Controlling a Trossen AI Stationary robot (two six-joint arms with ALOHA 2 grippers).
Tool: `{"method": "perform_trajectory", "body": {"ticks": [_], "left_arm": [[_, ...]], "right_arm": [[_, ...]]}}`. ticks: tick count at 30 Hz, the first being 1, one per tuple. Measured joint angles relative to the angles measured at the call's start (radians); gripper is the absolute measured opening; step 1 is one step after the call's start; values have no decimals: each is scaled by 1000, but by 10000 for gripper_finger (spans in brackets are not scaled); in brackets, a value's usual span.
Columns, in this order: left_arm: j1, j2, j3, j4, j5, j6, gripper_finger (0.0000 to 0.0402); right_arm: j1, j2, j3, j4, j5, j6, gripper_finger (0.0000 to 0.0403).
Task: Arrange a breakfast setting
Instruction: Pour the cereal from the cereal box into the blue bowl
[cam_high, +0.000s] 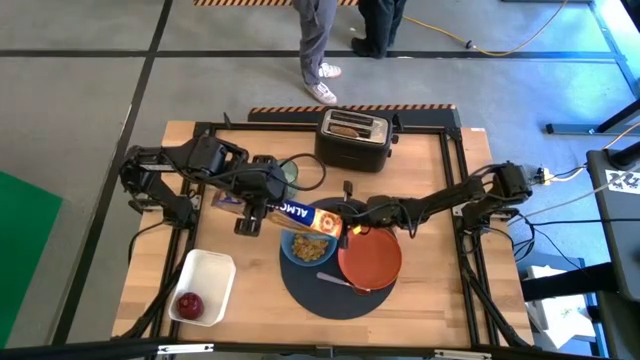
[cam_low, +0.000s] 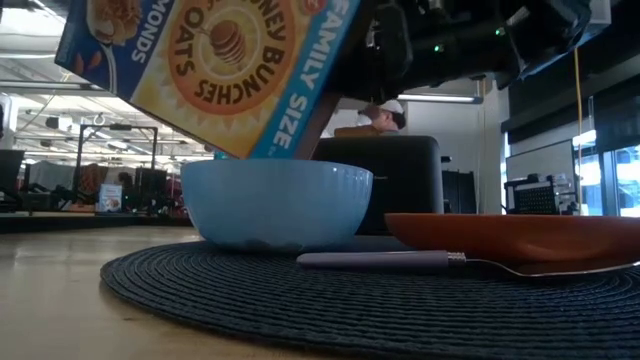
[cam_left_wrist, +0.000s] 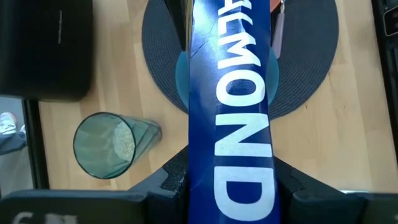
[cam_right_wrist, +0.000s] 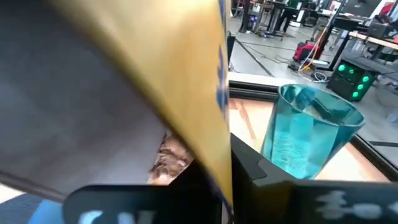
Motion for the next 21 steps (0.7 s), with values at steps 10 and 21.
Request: {"method": "perform_trajectory", "body": {"ticks": [10,21], "left_arm": [[6,-1,0,2,-3,4,119],[5,0,0,5,8,9,119]], "right_arm": [[-19,12,11,-12,-24,9,0],[-21,8,23,-46,-185,70,0]]}}
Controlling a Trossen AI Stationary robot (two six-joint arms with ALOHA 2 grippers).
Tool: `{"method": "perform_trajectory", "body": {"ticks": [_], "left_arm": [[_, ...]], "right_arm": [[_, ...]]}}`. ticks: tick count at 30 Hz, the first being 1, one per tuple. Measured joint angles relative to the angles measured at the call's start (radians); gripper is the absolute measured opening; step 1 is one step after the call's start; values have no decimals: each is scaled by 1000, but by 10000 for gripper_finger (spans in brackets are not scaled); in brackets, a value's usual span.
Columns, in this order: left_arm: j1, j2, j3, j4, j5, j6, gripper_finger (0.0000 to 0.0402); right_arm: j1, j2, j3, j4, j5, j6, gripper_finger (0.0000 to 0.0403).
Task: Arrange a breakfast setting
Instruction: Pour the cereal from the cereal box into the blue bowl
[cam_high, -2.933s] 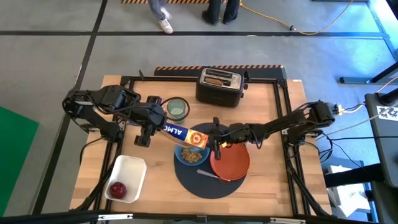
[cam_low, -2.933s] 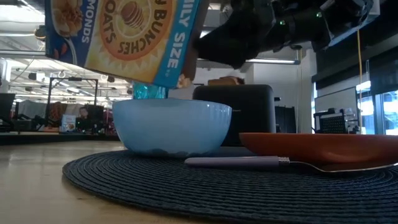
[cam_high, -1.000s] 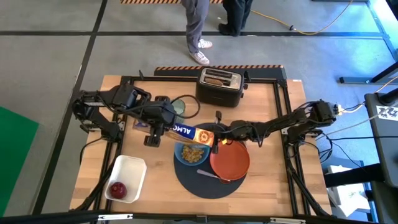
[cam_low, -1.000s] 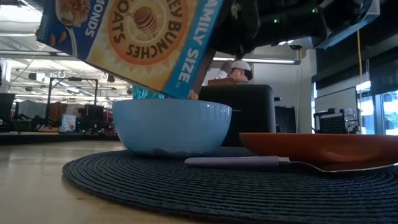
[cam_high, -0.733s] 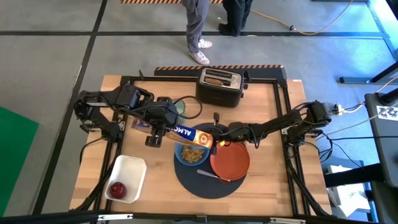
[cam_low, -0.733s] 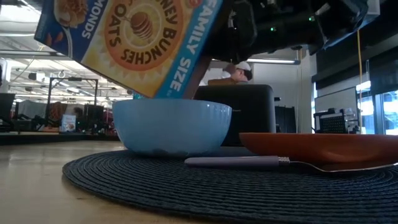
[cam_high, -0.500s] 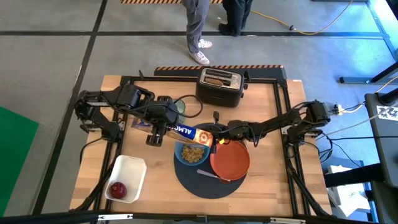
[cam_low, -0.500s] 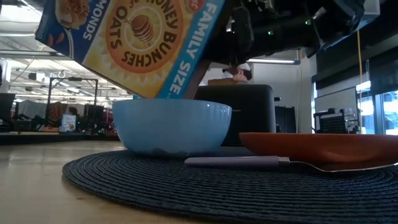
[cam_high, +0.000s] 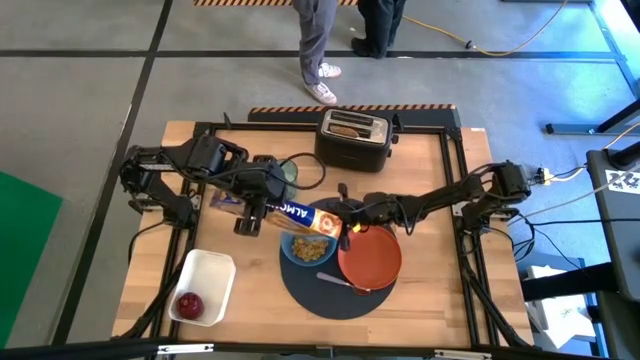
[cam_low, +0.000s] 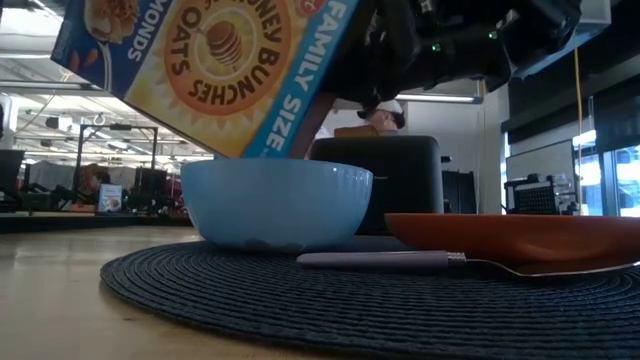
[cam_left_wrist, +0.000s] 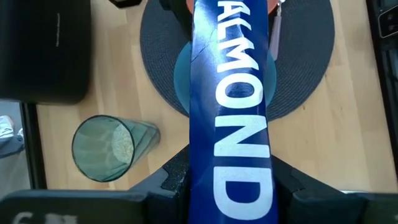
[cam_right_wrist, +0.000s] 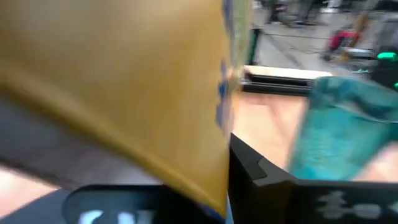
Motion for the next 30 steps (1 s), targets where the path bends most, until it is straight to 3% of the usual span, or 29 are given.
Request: {"method": "perform_trajectory", "body": {"ticks": [5,7,9,12,14,19,21,30], "left_arm": [[0,0,0,2,2,2,119],[0,0,0,0,-4,1,119],[0,0,0,0,-4,1,119],[0,0,0,-1,-10,-1,119],[0,0,0,2,-2,2,119],[0,0,0,0,1,1,119],[0,0,0,-4,-8,1,119],[0,0,0,-3,-6,2,119]], "right_arm": [[7,0,0,-14,-5,-14,0],[8,-1,1,-23,46,-25,0],[5,-1,1,-24,-1,-10,0],[8,-2,2,-35,79,-37,0],[7,-2,3,-31,-20,-29,0],[14,-2,23,-86,3,-66,0],[14,-2,29,-102,81,-76,0],[14,-2,42,-120,25,-84,0]]}}
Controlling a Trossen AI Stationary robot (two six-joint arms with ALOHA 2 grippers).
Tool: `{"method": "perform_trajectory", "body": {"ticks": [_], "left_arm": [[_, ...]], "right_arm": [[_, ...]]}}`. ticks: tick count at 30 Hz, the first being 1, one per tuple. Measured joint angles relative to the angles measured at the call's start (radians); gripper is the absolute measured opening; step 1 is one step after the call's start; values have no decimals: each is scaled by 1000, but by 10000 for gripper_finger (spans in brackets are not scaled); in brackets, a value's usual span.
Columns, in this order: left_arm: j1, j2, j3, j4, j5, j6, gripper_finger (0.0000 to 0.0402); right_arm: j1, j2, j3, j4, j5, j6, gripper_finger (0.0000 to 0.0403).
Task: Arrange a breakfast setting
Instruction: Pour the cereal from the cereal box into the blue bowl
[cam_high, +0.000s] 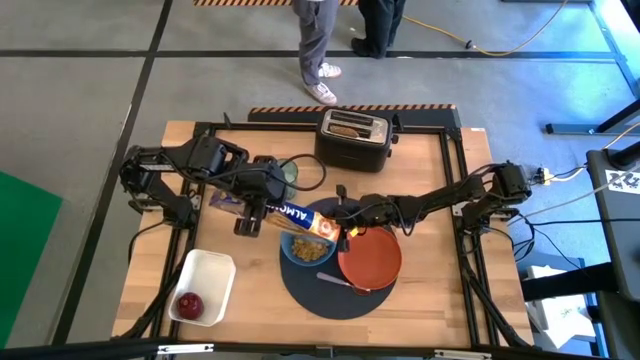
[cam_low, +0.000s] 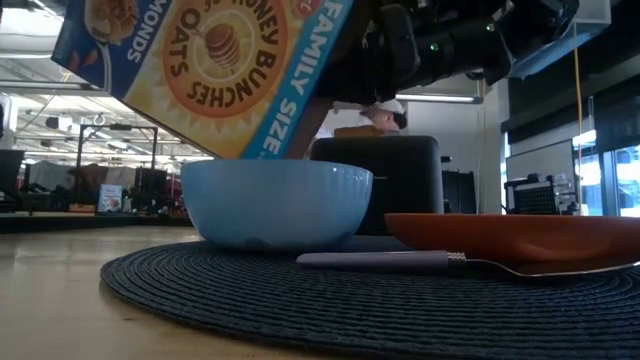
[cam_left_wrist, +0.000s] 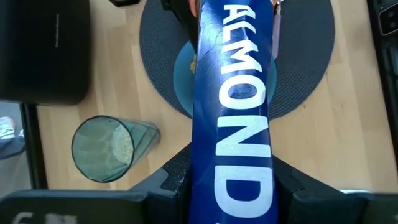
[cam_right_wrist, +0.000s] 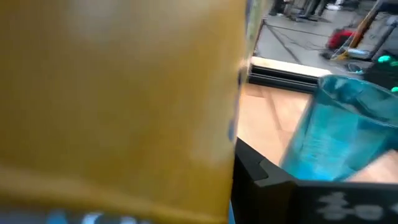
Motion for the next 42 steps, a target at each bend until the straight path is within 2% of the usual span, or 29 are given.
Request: {"method": "perform_trajectory", "body": {"ticks": [1,3,5,7,9,12,23,28,30,33,39,42], "left_arm": [[0,0,0,1,4,-1,119],[-1,0,0,0,-1,-4,119],[0,0,0,1,1,-2,119],[0,0,0,0,-1,-4,119],[0,0,0,1,-2,-3,119],[0,0,0,0,-3,-3,119],[-1,-1,0,3,-22,1,119],[-6,-3,0,4,-31,0,119],[-8,-3,0,6,-28,0,119],[-7,-3,0,3,-27,0,119],[-7,-8,0,1,-30,-17,119],[-7,-23,0,1,-36,-27,119]], "right_arm": [[0,0,0,1,-30,1,0],[1,0,0,-5,25,3,0],[0,0,0,-7,-8,14,0],[0,0,0,-8,23,18,0],[0,0,0,-8,-11,20,0],[0,0,1,-14,32,5,0],[0,-14,0,-24,30,-3,0],[-1,-32,-1,-37,-13,3,4],[-9,-32,-1,-37,-72,12,20],[-14,-32,-1,-38,-127,56,73],[-22,-54,-1,-36,-144,65,203],[-22,-81,-2,-61,-145,63,237]]}}
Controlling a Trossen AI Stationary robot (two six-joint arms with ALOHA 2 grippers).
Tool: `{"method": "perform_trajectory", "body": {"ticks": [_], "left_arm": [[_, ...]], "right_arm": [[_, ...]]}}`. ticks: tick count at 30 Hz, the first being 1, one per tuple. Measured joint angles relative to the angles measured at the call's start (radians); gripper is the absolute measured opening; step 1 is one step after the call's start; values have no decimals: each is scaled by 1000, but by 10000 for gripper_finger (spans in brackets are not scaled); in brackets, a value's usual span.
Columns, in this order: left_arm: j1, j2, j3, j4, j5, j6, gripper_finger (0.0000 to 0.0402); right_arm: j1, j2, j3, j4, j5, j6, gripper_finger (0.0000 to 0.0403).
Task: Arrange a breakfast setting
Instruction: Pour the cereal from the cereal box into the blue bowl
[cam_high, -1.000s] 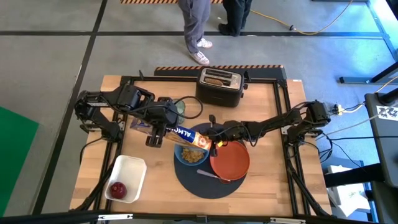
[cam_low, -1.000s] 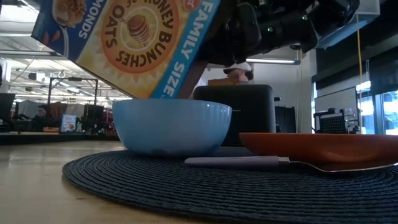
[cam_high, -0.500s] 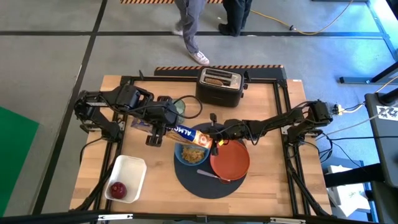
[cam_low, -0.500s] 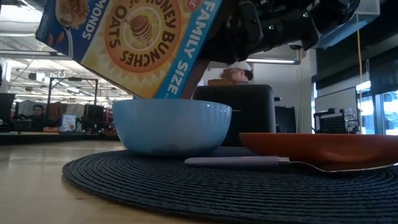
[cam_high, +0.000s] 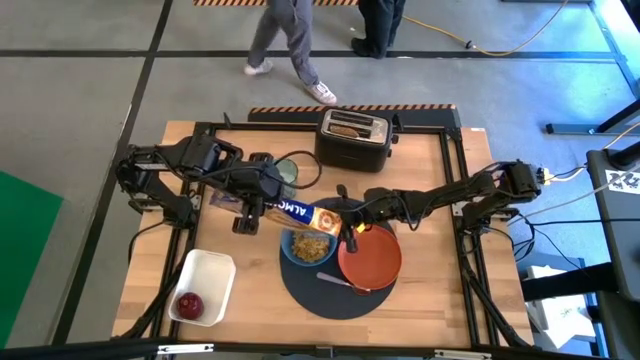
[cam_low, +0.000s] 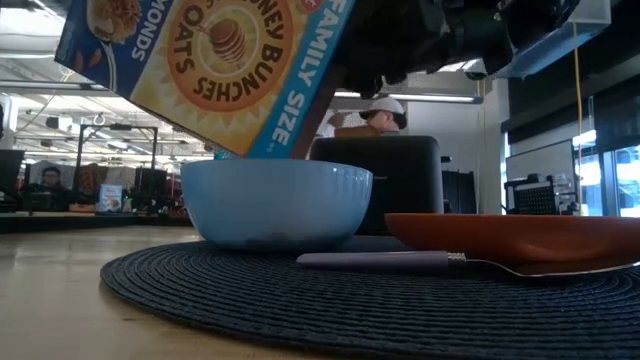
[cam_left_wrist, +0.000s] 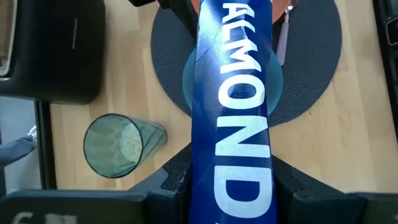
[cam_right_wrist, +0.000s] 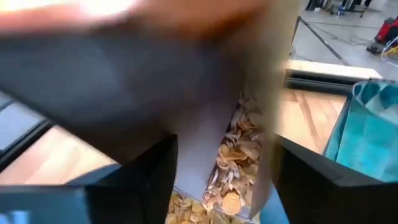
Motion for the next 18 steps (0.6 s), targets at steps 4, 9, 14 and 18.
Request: {"method": "perform_trajectory", "body": {"ticks": [4,9,14,18], "left_arm": [[0,-23,0,-1,-11,-3,119],[-1,-54,1,-2,-29,-18,119],[-12,-79,-1,-1,-52,-32,119],[-26,-94,-3,-1,-65,-41,119]], "right_arm": [[1,-37,0,-23,0,-8,246],[1,-74,2,-71,23,-13,247],[0,-102,1,-133,55,-17,247],[0,-104,1,-137,55,-17,247]]}}
